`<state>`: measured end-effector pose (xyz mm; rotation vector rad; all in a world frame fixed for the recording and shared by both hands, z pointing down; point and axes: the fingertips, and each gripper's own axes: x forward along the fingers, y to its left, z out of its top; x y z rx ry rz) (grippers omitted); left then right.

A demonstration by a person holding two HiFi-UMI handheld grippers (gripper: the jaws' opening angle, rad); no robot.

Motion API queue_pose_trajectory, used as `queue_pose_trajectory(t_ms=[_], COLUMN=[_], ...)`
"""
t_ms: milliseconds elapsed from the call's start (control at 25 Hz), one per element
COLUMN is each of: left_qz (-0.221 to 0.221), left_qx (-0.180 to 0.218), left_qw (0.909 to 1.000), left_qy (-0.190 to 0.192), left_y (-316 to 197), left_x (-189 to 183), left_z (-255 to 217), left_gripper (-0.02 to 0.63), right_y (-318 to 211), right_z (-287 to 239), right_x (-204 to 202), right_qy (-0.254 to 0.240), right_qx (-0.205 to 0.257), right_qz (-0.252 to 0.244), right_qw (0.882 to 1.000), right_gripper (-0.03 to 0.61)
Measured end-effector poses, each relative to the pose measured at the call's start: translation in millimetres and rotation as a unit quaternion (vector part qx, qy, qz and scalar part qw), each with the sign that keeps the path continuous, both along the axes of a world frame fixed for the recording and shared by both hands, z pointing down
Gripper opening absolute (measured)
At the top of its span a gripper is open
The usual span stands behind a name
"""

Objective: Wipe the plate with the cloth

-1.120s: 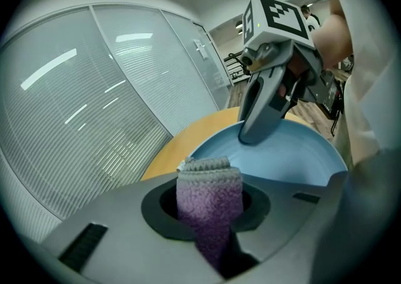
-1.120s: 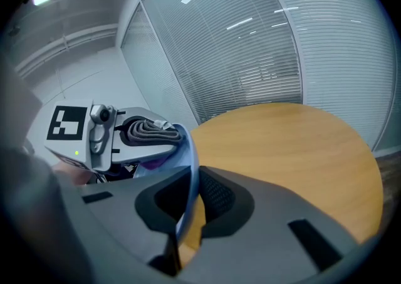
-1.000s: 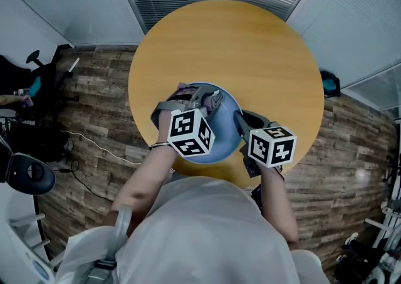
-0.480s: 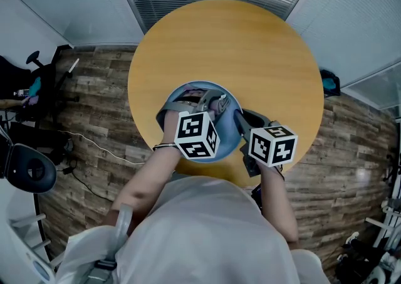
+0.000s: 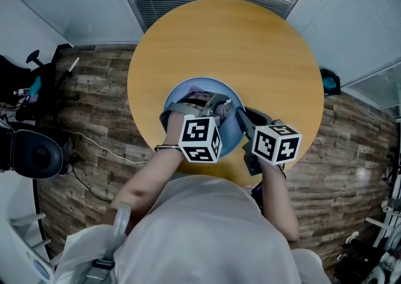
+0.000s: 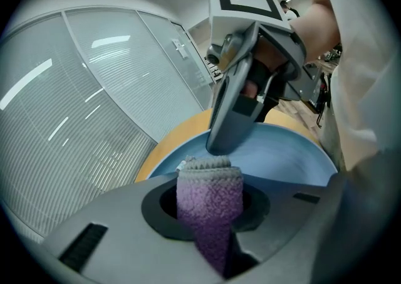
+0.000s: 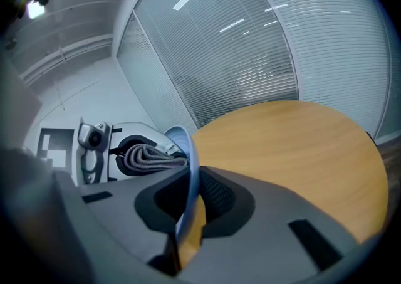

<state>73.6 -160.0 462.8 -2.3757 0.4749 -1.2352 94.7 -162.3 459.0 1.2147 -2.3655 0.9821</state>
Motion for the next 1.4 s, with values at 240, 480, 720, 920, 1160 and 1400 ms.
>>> queue_pose_trajectory(t_ms=[240,480,720,920,1160,1400], left_qz=[-0.002,-0.012,-0.028,-0.049,-0.07,-0.09], left_qx=[-0.007,-0.011,-0.012,-0.017,-0.019,-0.047], left_qw=[1.0,0.9998,0.9993,0.9981,0.9964,0.9912], left_qy=[0.0,0.008,0.023,0.034,0.044,0.085], left_y=[3,1,-5,-10,-17,-16], left_x=[-3,-9,-19,-33,-46,-48], left_z=[7,7,5,5,5,2], left_gripper=[0.081,0.081,0.081,0.081,0.081,0.081], right_y=[1,1,0,0,-3,-6], right_z=[1,0,-3,-6,-10,-14], right_x=[5,5,7,13,19,26], right_qy=[-0.007,-0.015,-0.026,-0.035,-0.044,-0.052], right_qx=[-0.002,-0.002,0.002,0.006,0.012,0.018], right_qz=[0.006,0.008,0.014,0.024,0.037,0.051], right_qw=[1.0,1.0,1.0,0.999,0.998,0.997], right_gripper=[0.04,0.041,0.043,0.044,0.044,0.046])
